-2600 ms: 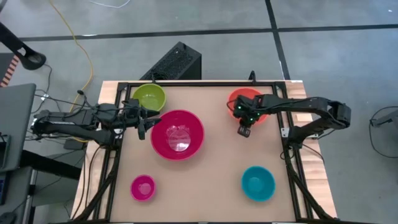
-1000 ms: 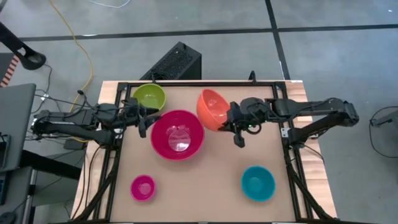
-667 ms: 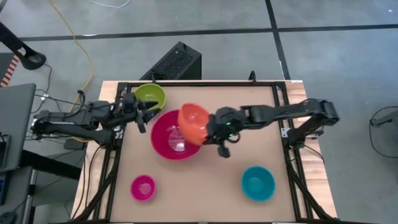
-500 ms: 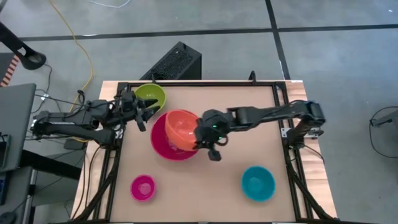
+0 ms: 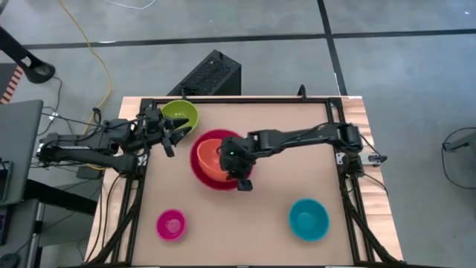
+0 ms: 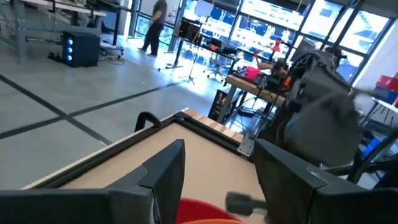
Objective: Nest bowls inside each other
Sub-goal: Stack the orange bowl on top of the red bowl, then stack the green bowl on top of the orange bowl
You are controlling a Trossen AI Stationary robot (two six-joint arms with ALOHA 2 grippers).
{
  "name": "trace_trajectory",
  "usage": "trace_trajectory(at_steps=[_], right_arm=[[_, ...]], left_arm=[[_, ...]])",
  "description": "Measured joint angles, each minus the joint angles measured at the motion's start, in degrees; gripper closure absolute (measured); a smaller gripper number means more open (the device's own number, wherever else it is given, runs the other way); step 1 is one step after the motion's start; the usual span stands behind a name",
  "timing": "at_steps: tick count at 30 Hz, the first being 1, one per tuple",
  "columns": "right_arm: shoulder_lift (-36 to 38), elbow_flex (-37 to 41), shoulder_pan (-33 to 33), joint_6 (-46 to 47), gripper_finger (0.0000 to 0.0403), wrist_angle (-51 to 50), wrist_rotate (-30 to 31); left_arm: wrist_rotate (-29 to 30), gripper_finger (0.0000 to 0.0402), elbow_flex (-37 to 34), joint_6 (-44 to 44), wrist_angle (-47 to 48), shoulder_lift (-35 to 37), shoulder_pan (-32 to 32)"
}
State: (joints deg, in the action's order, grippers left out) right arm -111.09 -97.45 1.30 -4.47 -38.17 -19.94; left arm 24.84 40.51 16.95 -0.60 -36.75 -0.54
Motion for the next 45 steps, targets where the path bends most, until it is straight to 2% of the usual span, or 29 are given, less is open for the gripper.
trace_trajectory(at_steps=[9, 14, 22, 30, 34, 37, 45], right_arm=[[-1.8, 0.0, 0.0, -0.5, 0.0396, 1.9, 4.1], [-1.5, 0.0, -0.7, 0.1, 0.0379, 3.0, 3.7], [-1.4, 0.0, 0.3, 1.3, 0.0317, 3.2, 3.6], [-1.4, 0.0, 0.9, 5.5, 0.0216, 3.9, 3.0], [0.0, -0.3, 0.2, 7.9, 0.0173, 6.8, 1.6], [1.4, -1.6, -0.7, 8.9, 0.0160, 7.2, 1.0], [7.4, -7.5, -2.0, 9.1, 0.0163, 7.6, 0.6]], left_arm=[[0.0, 0.0222, 0.0, 0.0, 0.0, 0.0, 0.0], [0.0, 0.0222, 0.0, 0.2, 0.0, 0.0, 0.0], [-0.2, 0.0222, 0.0, 0.8, 0.0, 0.0, 0.0], [-0.6, 0.0222, 0.0, 0.9, 0.3, 0.0, 0.0], [-0.6, 0.0222, 0.0, 1.2, 3.4, 0.0, 0.0], [-0.7, 0.0222, 0.0, 2.7, 7.0, 0.0, 0.0], [-3.5, 0.0222, 0.0, 3.0, 12.5, 0.0, 0.0]])
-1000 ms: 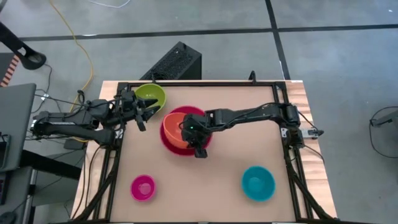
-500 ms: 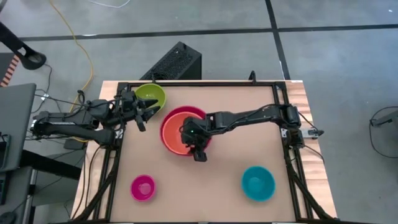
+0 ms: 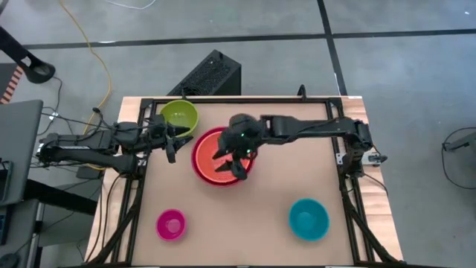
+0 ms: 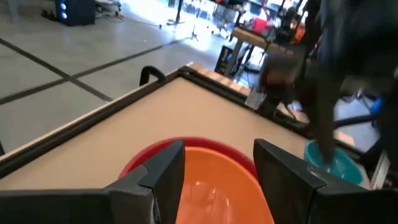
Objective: Nest bowls inside each other
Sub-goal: Stack the green bowl on top of the orange bowl
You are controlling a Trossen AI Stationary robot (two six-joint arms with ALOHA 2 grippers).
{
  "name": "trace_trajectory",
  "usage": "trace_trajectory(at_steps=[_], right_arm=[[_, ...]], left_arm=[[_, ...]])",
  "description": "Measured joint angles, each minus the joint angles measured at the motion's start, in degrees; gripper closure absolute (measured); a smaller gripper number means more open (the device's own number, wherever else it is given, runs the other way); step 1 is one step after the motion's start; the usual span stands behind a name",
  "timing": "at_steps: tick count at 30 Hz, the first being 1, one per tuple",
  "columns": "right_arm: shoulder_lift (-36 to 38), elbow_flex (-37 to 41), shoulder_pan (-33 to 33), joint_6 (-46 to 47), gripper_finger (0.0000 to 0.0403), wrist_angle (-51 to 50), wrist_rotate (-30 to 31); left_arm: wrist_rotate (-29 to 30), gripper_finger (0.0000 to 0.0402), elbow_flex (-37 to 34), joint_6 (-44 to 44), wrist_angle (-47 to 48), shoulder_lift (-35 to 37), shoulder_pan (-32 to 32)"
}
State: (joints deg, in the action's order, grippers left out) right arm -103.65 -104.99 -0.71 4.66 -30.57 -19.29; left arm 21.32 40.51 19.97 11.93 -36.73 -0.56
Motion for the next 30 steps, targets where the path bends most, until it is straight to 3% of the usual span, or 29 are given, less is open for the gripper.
trace_trajectory(at_steps=[15, 22, 30], right_arm=[[12.7, -0.8, -1.3, 0.1, 0.0168, -1.7, 7.5], [14.0, -0.8, -1.3, 1.4, 0.0168, -6.6, 9.3], [14.0, -0.8, -0.2, 2.0, 0.0168, -6.4, 9.3]], left_arm=[[5.0, 0.0253, 0.0, -3.5, 14.9, 0.0, 0.0], [6.6, 0.0256, 0.0, -5.1, 19.6, 0.0, 0.4], [6.6, 0.0256, 0.0, -4.6, 25.4, -0.6, 5.8]])
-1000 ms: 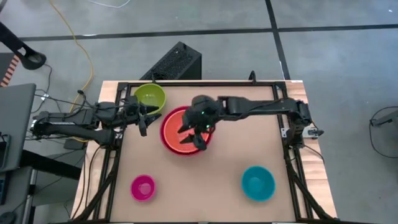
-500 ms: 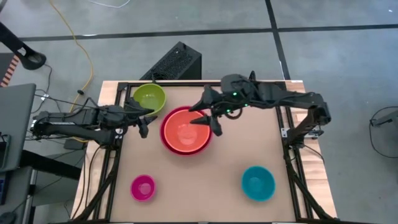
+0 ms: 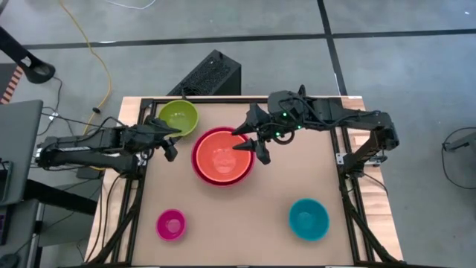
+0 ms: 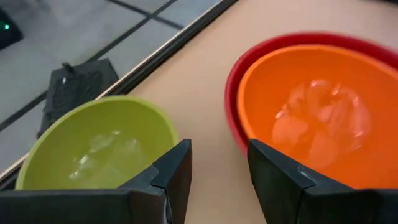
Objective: Nest bowls inside each other
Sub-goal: Stack the green bowl on top of the orange bowl
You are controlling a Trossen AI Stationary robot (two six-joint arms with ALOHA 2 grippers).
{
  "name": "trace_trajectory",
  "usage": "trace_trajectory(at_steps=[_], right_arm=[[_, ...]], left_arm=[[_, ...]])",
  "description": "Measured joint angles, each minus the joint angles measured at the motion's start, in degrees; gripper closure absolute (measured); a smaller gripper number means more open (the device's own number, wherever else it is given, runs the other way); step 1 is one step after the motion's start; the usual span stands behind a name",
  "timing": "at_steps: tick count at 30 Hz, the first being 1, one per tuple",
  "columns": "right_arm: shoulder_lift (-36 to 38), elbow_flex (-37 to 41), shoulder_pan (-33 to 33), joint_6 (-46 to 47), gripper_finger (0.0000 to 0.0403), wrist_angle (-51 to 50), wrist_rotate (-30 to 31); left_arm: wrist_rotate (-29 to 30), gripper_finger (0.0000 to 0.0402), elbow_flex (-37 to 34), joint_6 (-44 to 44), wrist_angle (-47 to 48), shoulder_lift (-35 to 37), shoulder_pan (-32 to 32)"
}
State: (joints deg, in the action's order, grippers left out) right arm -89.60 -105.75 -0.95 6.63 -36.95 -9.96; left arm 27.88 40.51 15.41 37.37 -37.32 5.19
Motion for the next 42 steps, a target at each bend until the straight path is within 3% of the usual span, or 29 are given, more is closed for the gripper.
trace_trajectory(at_steps=[8, 18, 26, 31, 42], right_arm=[[0.0, 0.0, -0.1, 0.2, 0.0168, 0.1, 0.0], [0.0, 0.0, -0.1, 0.6, 0.0168, -0.1, 0.0], [0.0, 0.0, 0.0, 0.9, 0.0168, -0.3, 0.0], [0.0, 0.0, -0.1, 0.9, 0.0168, -0.3, 0.0], [0.0, 0.0, -0.3, 1.1, 0.0168, -0.3, 0.0]], left_arm=[[-10.2, 0.0256, 0.0, -4.9, 3.9, -7.2, 5.1], [-10.6, 0.0256, 0.0, -10.3, 4.6, -15.5, 9.3], [-11.1, 0.0256, 0.0, -11.8, 4.0, -16.3, 15.7], [-17.7, 0.0256, 0.0, -12.8, 3.9, -16.3, 20.3], [-24.9, 0.0256, 0.0, -14.5, 4.3, -17.6, 26.9]])
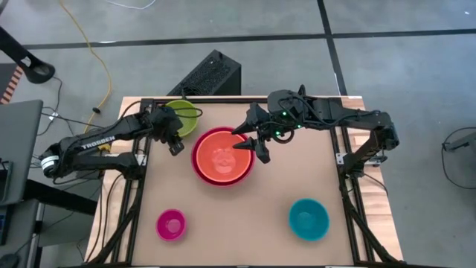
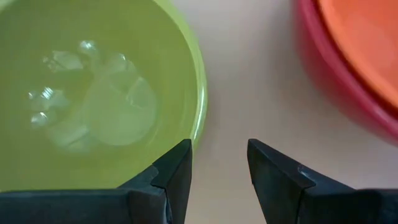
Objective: Nest bowls inside each other
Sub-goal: Stack the green bowl on top of the orange bowl
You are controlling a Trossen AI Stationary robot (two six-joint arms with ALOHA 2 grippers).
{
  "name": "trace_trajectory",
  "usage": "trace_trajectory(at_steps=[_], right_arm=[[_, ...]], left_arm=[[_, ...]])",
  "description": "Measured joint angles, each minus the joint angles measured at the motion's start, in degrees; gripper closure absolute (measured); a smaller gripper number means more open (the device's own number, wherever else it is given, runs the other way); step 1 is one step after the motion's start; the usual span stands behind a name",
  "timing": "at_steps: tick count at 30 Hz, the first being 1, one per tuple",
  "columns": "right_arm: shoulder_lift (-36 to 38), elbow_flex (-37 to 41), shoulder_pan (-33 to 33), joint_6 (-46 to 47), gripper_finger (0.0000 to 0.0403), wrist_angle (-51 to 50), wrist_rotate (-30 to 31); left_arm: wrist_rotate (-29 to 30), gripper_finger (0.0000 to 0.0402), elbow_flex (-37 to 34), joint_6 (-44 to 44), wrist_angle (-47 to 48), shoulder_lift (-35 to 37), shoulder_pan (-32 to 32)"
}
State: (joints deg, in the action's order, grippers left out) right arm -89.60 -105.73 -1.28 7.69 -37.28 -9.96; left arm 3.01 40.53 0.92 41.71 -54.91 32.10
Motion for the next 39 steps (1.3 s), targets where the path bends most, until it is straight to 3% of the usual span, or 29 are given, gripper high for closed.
trace_trajectory(at_steps=[5, 21, 25, 32, 39], right_arm=[[0.0, 0.0, 0.0, 0.1, 0.0168, 0.0, 0.0], [0.0, 0.0, 0.5, 1.3, 0.0168, -0.1, 0.0], [0.0, 0.0, 0.5, 1.3, 0.0168, -0.2, 0.0], [0.0, 0.0, 0.5, 1.3, 0.0168, -0.7, 0.0], [0.0, 0.0, 0.5, 1.3, 0.0168, -2.1, 0.0]], left_arm=[[-4.2, 0.0256, 0.0, -1.8, 0.0, -3.9, 1.7], [-2.0, 0.0261, 0.0, -2.6, -6.7, -11.6, 3.2], [-0.1, 0.0287, 0.0, -2.0, -6.7, -11.8, 3.4], [-1.5, 0.0387, 0.0, 0.4, -8.2, -11.4, 3.4], [-3.1, 0.0381, 0.0, 3.2, -12.3, -8.2, 3.0]])
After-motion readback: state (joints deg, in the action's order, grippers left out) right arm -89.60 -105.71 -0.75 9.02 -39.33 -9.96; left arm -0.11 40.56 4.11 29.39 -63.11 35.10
